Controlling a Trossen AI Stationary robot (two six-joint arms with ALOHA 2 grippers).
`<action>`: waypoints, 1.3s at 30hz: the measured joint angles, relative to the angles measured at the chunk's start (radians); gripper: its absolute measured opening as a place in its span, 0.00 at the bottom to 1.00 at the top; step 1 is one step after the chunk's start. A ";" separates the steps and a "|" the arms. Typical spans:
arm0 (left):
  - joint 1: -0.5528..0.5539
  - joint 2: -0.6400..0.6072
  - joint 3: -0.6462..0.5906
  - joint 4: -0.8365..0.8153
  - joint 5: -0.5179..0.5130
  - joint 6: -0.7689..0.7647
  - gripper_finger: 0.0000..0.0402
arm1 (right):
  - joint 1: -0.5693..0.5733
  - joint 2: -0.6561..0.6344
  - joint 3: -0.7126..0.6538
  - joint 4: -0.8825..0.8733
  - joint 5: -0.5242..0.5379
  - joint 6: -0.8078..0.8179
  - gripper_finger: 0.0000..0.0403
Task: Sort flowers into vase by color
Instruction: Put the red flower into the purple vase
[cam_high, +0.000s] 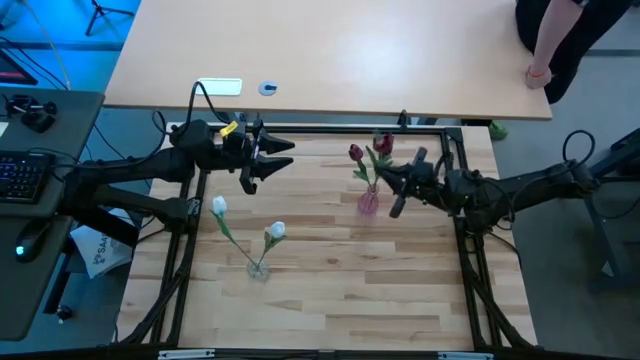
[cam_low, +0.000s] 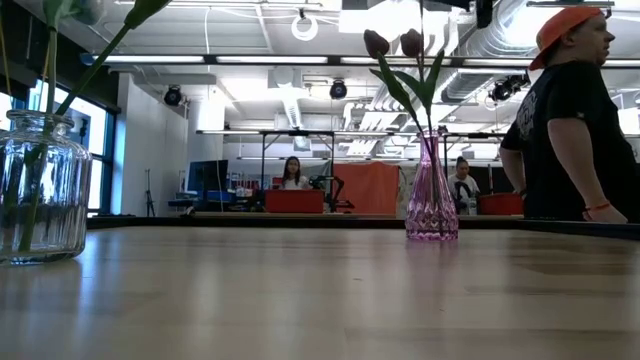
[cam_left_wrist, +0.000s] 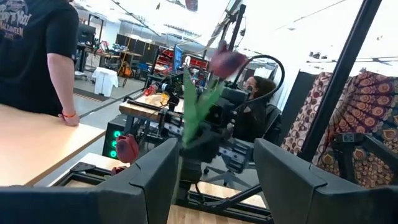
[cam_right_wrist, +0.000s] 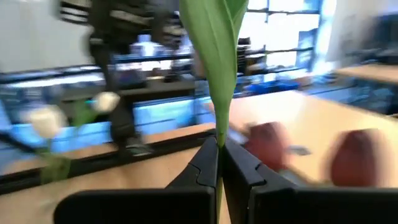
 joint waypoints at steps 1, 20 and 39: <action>0.000 0.000 0.000 -0.002 0.000 0.000 0.49 | 0.000 -0.006 0.000 -0.002 0.032 -0.012 0.00; 0.000 0.000 0.000 -0.002 -0.020 0.026 0.49 | -0.075 -0.004 -0.082 -0.058 0.175 0.156 0.00; 0.000 0.000 0.000 -0.002 -0.020 0.019 0.49 | -0.079 -0.005 -0.108 -0.050 0.057 0.234 0.18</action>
